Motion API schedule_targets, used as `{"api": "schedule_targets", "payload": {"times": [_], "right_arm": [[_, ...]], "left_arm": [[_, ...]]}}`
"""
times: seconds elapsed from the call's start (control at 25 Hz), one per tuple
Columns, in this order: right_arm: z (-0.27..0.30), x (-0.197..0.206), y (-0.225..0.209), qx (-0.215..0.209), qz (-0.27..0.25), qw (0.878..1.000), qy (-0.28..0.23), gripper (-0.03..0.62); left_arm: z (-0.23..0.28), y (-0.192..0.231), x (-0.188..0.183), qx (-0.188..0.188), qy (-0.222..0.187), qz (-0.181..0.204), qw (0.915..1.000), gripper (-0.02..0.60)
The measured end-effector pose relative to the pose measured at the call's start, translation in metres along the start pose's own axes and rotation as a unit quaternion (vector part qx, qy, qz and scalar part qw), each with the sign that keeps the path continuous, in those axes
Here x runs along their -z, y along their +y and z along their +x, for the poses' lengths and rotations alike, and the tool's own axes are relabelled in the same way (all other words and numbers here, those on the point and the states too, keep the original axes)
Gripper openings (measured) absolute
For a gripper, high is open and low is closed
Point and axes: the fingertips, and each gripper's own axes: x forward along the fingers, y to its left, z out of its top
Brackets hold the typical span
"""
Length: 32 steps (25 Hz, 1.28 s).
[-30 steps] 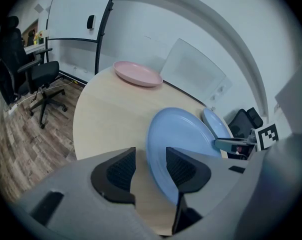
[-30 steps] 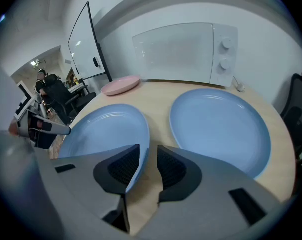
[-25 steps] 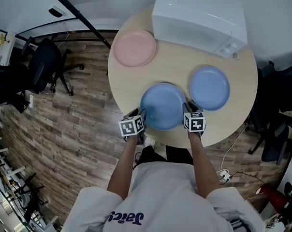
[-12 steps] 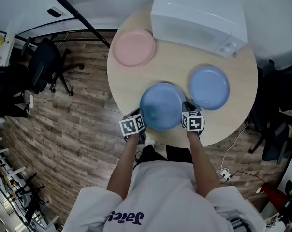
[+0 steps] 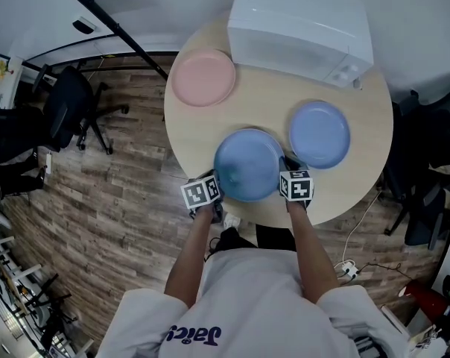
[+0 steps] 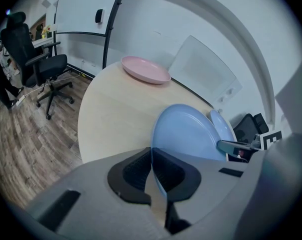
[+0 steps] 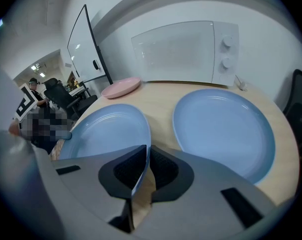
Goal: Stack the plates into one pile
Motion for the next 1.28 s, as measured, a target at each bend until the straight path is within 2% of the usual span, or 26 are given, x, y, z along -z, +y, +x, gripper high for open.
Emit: {"api": "schedule_targets", "payload": {"times": [0.4,0.8,1.28], "right_arm": [[-0.022,-0.012,-0.007,0.014,0.006,1.000,-0.020,0.035],[-0.056,-0.023,-0.021,0.026,0.025,0.999,-0.033,0.035],[-0.097,-0.033,-0.064,0.050,0.055,0.995,-0.059,0.035]], "left_arm": [[-0.016,-0.021,-0.014,0.013,-0.005,0.016,0.9998,0.021],[-0.036,-0.054,-0.028,0.035,0.016,0.037,0.9986,0.021],[-0.040,-0.116,-0.043,0.067,0.034,0.077,0.9942,0.021]]}}
